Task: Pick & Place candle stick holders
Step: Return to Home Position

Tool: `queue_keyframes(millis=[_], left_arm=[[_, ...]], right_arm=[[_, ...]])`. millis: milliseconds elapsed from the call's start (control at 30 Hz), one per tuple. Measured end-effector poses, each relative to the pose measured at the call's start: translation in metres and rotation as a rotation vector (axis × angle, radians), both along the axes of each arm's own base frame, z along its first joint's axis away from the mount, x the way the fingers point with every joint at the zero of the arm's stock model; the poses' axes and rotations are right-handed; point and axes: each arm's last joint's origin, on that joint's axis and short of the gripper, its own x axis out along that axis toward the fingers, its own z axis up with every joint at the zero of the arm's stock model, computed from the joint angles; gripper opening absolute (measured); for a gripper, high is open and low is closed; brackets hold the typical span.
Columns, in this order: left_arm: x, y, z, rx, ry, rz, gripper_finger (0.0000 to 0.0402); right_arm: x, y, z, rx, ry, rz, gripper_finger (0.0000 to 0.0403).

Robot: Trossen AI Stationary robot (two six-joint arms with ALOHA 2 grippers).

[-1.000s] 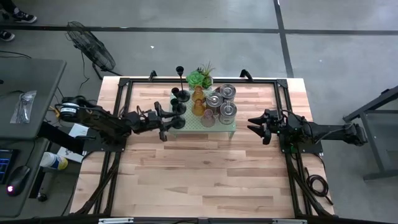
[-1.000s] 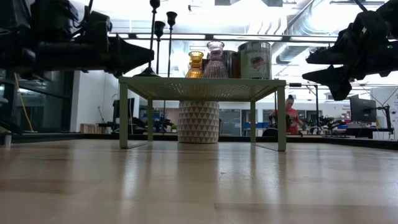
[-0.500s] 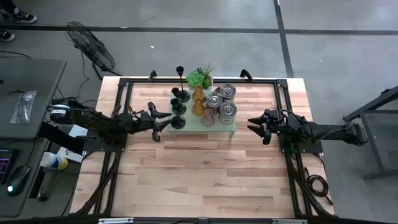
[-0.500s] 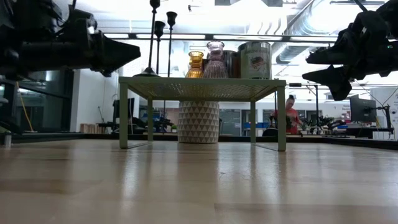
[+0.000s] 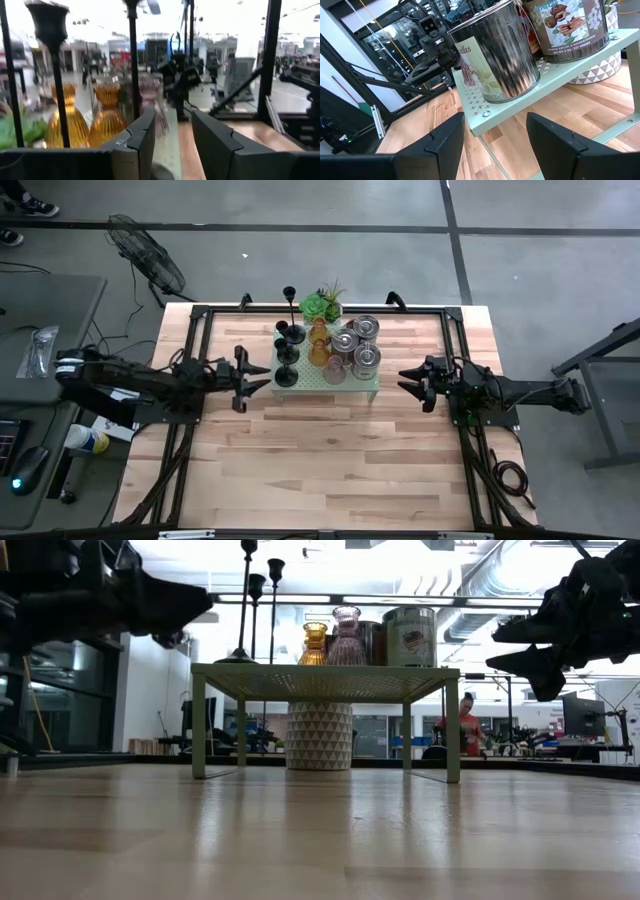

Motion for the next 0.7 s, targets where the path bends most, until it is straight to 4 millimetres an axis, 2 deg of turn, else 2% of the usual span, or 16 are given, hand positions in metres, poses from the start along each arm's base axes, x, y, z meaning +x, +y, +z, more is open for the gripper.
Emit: queue_keyframes(millis=[300,700], left_arm=[[-0.018,-0.001,-0.002,-0.174,0.113,-0.034,0.0125],[-0.048,-0.005,-0.017,-0.246,0.29,-0.05,0.0125]], right_arm=[[0.0,0.0,0.0,0.0,0.0,0.0,0.0206],[0.0,0.0,0.0,0.0,0.0,0.0,0.0206]])
